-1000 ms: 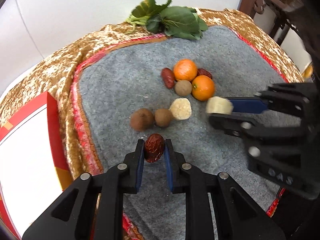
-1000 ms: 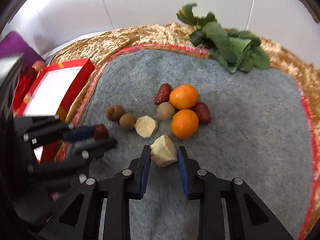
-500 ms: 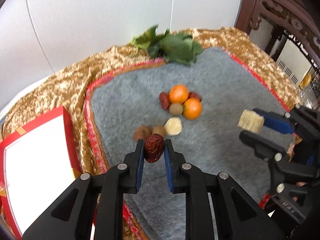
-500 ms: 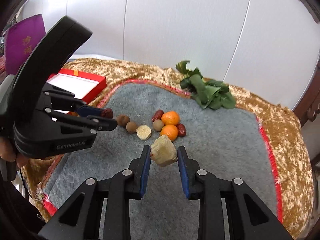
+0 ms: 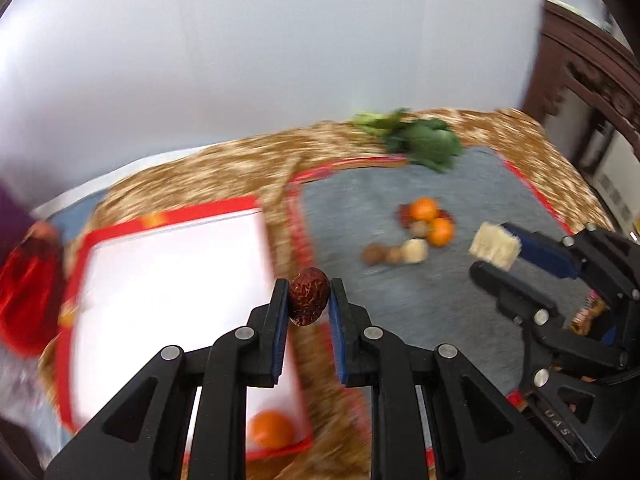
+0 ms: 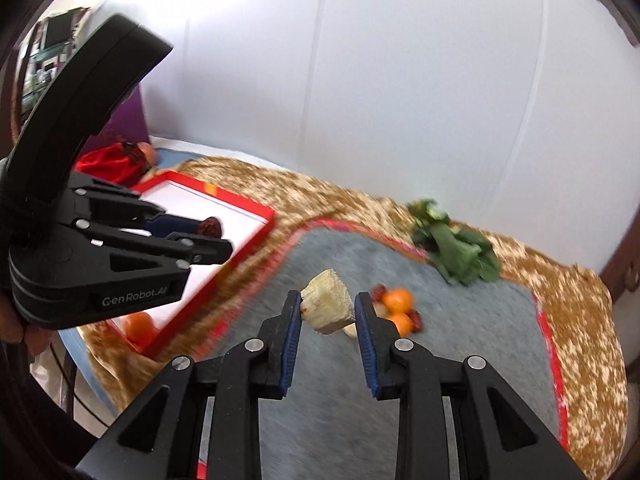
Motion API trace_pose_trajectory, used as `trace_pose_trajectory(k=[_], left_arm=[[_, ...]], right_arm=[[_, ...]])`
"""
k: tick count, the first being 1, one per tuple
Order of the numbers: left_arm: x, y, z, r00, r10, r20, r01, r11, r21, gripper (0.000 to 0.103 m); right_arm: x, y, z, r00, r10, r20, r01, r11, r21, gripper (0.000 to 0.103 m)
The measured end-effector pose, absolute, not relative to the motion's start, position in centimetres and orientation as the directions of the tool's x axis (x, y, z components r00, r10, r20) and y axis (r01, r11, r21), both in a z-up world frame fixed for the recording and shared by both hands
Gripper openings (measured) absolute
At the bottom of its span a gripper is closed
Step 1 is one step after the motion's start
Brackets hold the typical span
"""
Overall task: Organize fruits
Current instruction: 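Carry the red date and pale cube with both tools over the white tray, then open both tools to drop the date and cube into the tray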
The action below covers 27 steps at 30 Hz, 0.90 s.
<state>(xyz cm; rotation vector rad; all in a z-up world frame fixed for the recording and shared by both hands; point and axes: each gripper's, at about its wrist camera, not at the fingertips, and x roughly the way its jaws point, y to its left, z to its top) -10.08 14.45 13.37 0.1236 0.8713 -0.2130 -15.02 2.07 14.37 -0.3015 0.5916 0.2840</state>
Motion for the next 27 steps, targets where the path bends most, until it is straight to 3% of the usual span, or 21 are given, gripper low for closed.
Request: trace_pose_trajectory(k=[4,12,27], left_arm=[[-11.5,19.5,12.3,0.616,-0.012,-0.787,0.072,0.997,0.042,0.017],[-11.2,26.4,8.8,0.498,0.107,-0.861,-0.152,0.988,0.036,0.017],[-11.4,28.8,5.9,0.398,0.129,-0.908,-0.196,0.979,0.053,0.017]], right_arm=[[-14.6,6.0,14.4,0.791,0.213,-0.573,-0.403,0.887,-0.227,0.027],[-12.8,14.5,10.4,0.734,0.245,-0.633,-0.516,0.808,-0.285,0.027],[-12.8,20.3,6.5,0.723,0.230,-0.652,-0.561,0.745,-0.360,0.027]])
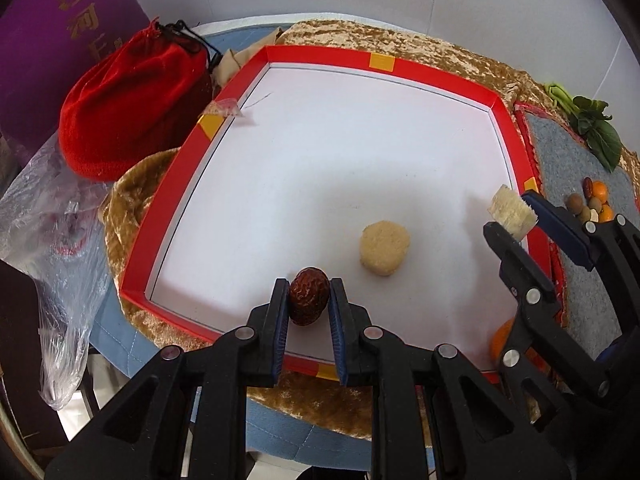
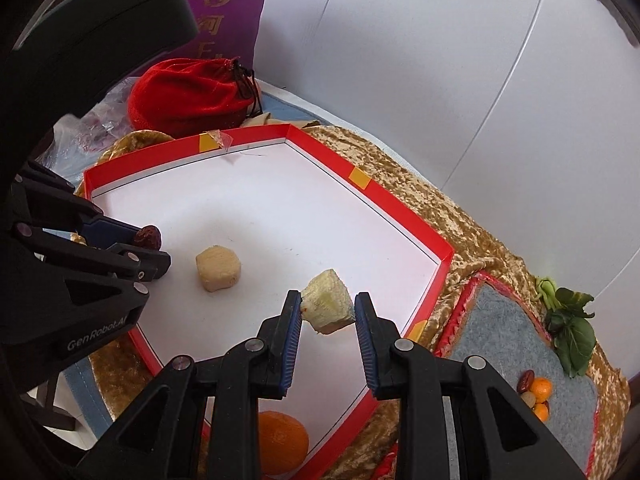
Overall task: Organize fruits
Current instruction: 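Open both tools to drop the date and cube into the tray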
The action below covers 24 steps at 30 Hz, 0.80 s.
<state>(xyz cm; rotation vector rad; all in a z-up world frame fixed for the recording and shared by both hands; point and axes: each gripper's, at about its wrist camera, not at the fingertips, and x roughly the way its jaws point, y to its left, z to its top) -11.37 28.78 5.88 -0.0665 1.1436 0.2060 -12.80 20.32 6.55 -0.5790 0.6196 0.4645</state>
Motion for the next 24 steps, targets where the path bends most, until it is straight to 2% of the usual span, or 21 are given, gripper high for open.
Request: trace_pose_trajectory(k=[24], left_arm=[[-10.66,28.25,5.35,0.384,0.138,-0.913,-0.182,0.981,0.072,0.017]], right_arm=[[-12.59,20.04,6.49,0.729,0.225,-0.647,-0.547,0.759,-0.352,0.027]])
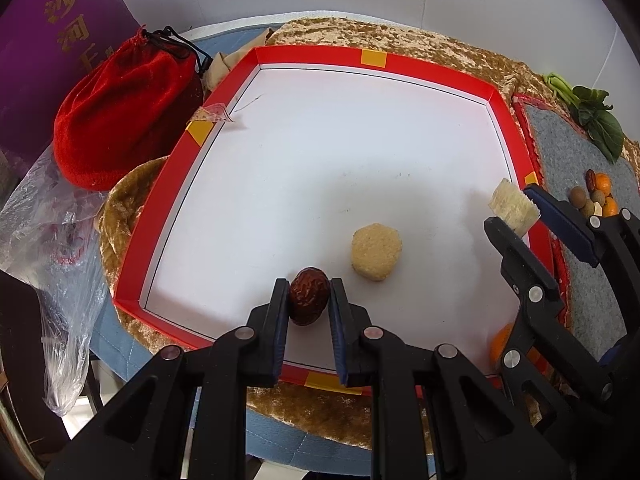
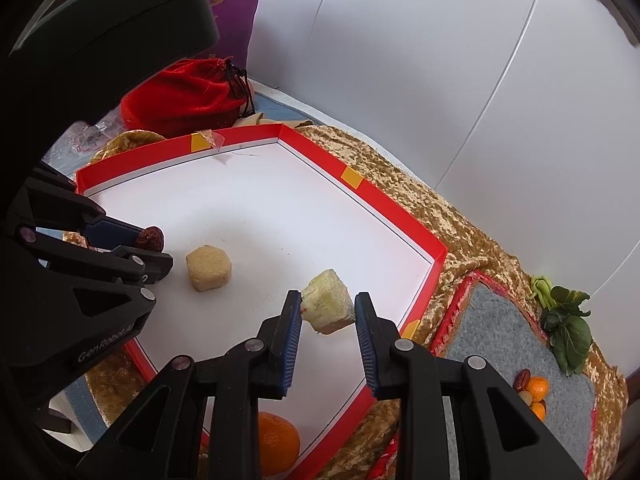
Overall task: Organize fruits
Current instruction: 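Open both tools to drop the date and cube into the tray, then move both open tools back over the remaining fruit on the mat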
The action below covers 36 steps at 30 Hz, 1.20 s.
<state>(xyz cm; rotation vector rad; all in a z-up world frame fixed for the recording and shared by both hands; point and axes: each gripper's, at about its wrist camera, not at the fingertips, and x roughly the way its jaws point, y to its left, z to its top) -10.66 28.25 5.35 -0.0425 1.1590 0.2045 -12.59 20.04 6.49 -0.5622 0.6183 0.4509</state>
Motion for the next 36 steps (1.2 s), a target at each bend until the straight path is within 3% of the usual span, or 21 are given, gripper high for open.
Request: trace_pose_trajectory(k=[6,11,13,16,18,20,29,36], left_arm=[[-10.5,28.5,5.4,0.375,0.160,-0.913,-0.205,0.975,0.086,0.020],[-10.6,28.5,6.0,0.387,0.201,-0.900,-0.229,0.966,0.117,0.036],[-10.6,28.6,6.6,0.411,0.217,-0.885,-0.256,0.960,0.116,0.049],[-10.6,28.6,7.5,0.446,0.224,-0.866,-0.280,0.954,0.103,0.054],[-10.3,28.0,8.1,0.471,0.231,-0.851,-0.281,0.954,0.103,0.054],[-9.9,27.0,8.5,0.488,0.236,-0.840,-0.271,0.956,0.112,0.054],[-6.4,17.9,9.6,0.572,0.113,-0.812,-0.034,0.993,0.115,0.055],[-3.7,10.1,7.8,0.569,0.021,-0.822,0.219,0.960,0.177,0.057]], right_arm=[[-12.6,20.1,6.4,0.728,0.222,-0.649,-0.549,0.756,-0.357,0.027],[-12.8,20.2,6.5,0.732,0.219,-0.645,-0.548,0.752,-0.367,0.028],[-12.8,20.0,6.8,0.731,0.217,-0.647,-0.547,0.753,-0.366,0.029],[-12.5,19.0,7.7,0.732,0.219,-0.645,-0.537,0.768,-0.349,0.029],[-12.1,17.7,8.6,0.731,0.220,-0.645,-0.524,0.787,-0.325,0.038],[-11.1,15.4,9.6,0.713,0.230,-0.662,-0.506,0.822,-0.260,0.043],[-3.7,1.5,10.0,0.550,0.202,-0.810,-0.328,0.944,0.013,0.044],[-0.8,-6.5,7.5,0.315,0.422,-0.850,-0.202,0.905,0.375,0.046]])
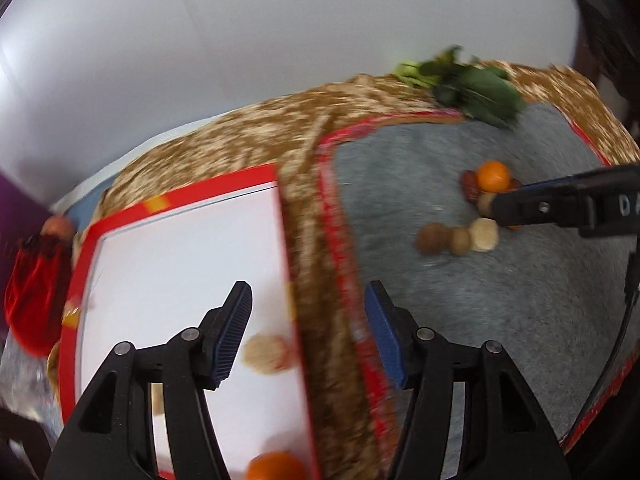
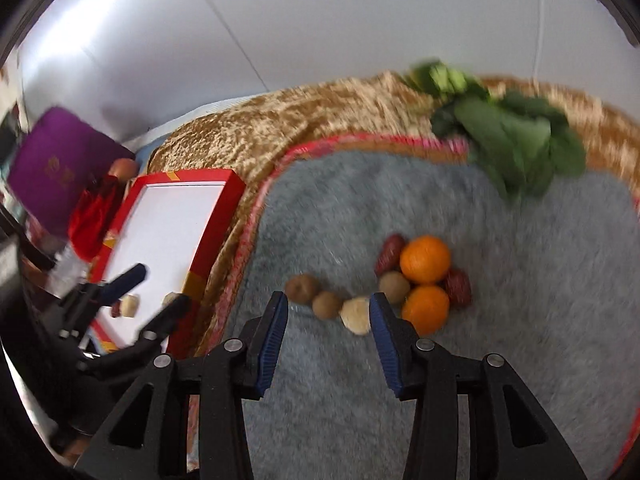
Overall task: Organize fruits
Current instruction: 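Move both open tools back over the remaining fruit on the mat, then grasp a brown longan with the left tool while the right tool grasps a pale chunk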
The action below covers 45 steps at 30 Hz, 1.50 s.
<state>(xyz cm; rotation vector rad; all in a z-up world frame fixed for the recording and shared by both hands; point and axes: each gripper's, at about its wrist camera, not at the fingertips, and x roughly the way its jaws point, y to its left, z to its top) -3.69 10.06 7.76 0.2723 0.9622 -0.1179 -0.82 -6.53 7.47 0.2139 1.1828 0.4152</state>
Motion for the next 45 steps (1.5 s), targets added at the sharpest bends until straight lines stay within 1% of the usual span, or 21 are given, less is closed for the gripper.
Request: trace_pose_trajectory(k=[2,4,6,9,11,14,17,21,23,26,28,29,32,35,38,40,41,43,44,45], left_arm=[[-3.1,8.3,7.3,0.556,-0.030,-0.830,0.291,0.943,0.161,0.057],[-2.6,7.1,6.9,0.551,-0.048,-0.833,0.335,0.927,0.168,0.057],[-2.1,6.4,6.7,0.556,-0.050,-0.830,0.368,0.910,0.191,0.057],[-1.5,5.6,6.7,0.555,-0.109,-0.825,0.435,0.883,0.175,0.057],[-1.3,5.1,6.4,0.548,-0.118,-0.828,0.469,0.863,0.187,0.057],[-0.7,4.8,5.5,0.517,-0.143,-0.844,0.508,0.845,0.168,0.057],[-0.1,4.6,5.1,0.494,-0.165,-0.854,0.531,0.834,0.146,0.057],[0.4,4.1,4.6,0.487,-0.169,-0.857,0.550,0.821,0.151,0.057],[0.7,3.8,4.4,0.483,-0.167,-0.859,0.558,0.816,0.155,0.055],[1.2,3.6,4.1,0.466,-0.166,-0.869,0.561,0.815,0.145,0.048],[1.4,3.4,3.5,0.444,-0.159,-0.882,0.565,0.813,0.137,0.040],[1.4,3.3,3.2,0.441,-0.153,-0.884,0.572,0.807,0.145,0.039],[1.4,3.0,3.1,0.449,-0.149,-0.881,0.573,0.804,0.156,0.038],[1.8,3.2,3.0,0.443,-0.171,-0.880,0.553,0.824,0.119,0.038],[1.8,2.7,2.9,0.457,-0.154,-0.876,0.554,0.819,0.146,0.037],[2.0,2.5,3.0,0.454,-0.166,-0.875,0.556,0.820,0.133,0.031],[2.1,2.4,3.0,0.450,-0.173,-0.876,0.557,0.821,0.124,0.029],[2.1,2.3,2.9,0.450,-0.173,-0.876,0.564,0.815,0.130,0.024],[2.1,2.3,2.9,0.447,-0.178,-0.876,0.568,0.814,0.124,0.022],[2.1,2.3,2.9,0.441,-0.184,-0.878,0.569,0.815,0.115,0.021]], right_arm=[[-0.5,-7.2,6.5,0.266,0.463,-0.846,-0.170,0.886,0.431,0.046],[-0.2,-7.5,5.4,0.213,0.505,-0.836,-0.132,0.863,0.488,0.045],[0.0,-7.5,4.9,0.204,0.502,-0.840,-0.116,0.865,0.488,0.045],[0.6,-7.5,4.2,0.192,0.498,-0.846,-0.094,0.867,0.489,0.044],[1.0,-7.5,3.7,0.192,0.478,-0.857,-0.074,0.878,0.474,0.044],[1.4,-7.6,3.0,0.181,0.477,-0.860,-0.047,0.878,0.477,0.041],[1.7,-7.6,2.7,0.182,0.475,-0.861,-0.036,0.878,0.477,0.040],[2.0,-7.4,2.5,0.180,0.474,-0.862,-0.038,0.879,0.476,0.040],[2.0,-7.3,2.4,0.177,0.470,-0.865,-0.038,0.881,0.471,0.039],[2.3,-7.2,2.2,0.177,0.473,-0.863,-0.035,0.880,0.474,0.039],[2.4,-7.0,2.2,0.176,0.469,-0.866,-0.045,0.882,0.468,0.039],[2.4,-6.9,2.1,0.173,0.467,-0.867,-0.049,0.884,0.466,0.041],[2.4,-6.4,2.0,0.169,0.460,-0.872,-0.059,0.887,0.457,0.044],[2.4,-6.4,2.0,0.174,0.465,-0.868,-0.057,0.885,0.463,0.044],[2.4,-6.4,2.0,0.183,0.471,-0.863,-0.046,0.881,0.471,0.043],[2.6,-6.8,1.9,0.182,0.483,-0.856,-0.036,0.873,0.486,0.041],[2.6,-6.9,2.0,0.184,0.487,-0.854,-0.035,0.871,0.490,0.038],[2.7,-7.2,2.1,0.192,0.482,-0.855,-0.032,0.874,0.486,0.025],[2.7,-7.4,2.0,0.189,0.488,-0.852,-0.028,0.870,0.492,0.023],[2.7,-7.7,2.0,0.184,0.495,-0.849,-0.022,0.866,0.500,0.023]])
